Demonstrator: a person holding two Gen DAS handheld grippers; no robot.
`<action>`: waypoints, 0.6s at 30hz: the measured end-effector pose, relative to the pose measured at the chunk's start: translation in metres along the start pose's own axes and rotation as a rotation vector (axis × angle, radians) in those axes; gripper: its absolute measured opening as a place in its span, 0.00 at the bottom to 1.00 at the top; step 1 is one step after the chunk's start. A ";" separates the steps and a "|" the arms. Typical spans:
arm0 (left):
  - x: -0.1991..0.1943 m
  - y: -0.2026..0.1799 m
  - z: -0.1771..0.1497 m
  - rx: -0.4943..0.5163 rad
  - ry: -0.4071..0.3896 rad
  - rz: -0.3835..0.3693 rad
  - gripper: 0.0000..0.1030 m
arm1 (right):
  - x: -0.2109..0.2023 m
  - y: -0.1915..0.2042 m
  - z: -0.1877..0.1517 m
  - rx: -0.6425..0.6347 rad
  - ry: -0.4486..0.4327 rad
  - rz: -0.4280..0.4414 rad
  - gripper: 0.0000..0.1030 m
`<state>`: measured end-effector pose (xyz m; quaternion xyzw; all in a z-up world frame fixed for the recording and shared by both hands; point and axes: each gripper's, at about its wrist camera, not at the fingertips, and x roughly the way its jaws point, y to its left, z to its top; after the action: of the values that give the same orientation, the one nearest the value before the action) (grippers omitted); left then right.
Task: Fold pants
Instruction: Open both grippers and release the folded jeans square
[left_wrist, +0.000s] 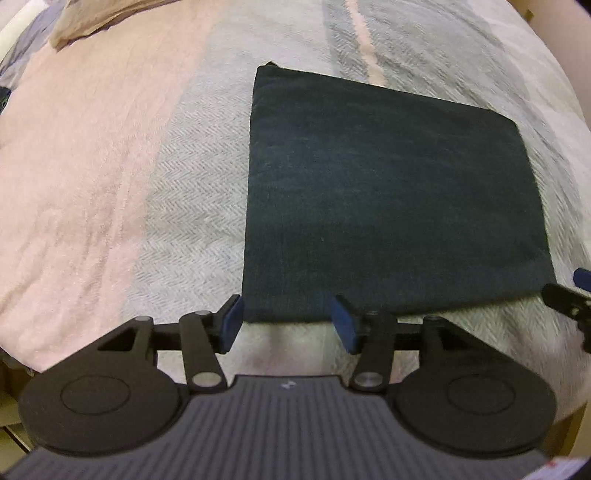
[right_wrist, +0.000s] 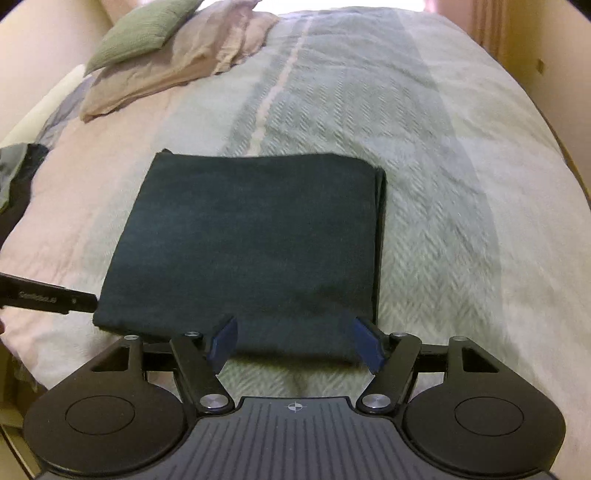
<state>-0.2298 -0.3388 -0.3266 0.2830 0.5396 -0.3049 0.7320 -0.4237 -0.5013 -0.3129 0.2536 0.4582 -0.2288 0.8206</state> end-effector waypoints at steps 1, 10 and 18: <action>-0.006 0.001 -0.003 0.009 -0.005 -0.007 0.50 | -0.001 0.006 -0.002 0.009 0.003 -0.008 0.64; -0.044 0.018 -0.025 0.072 -0.077 -0.080 0.52 | -0.035 0.041 -0.027 0.077 -0.029 -0.049 0.64; -0.050 0.038 -0.032 0.080 -0.106 -0.126 0.55 | -0.048 0.062 -0.038 0.069 -0.045 -0.074 0.64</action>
<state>-0.2329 -0.2828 -0.2834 0.2610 0.5042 -0.3861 0.7270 -0.4332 -0.4232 -0.2759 0.2594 0.4407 -0.2800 0.8125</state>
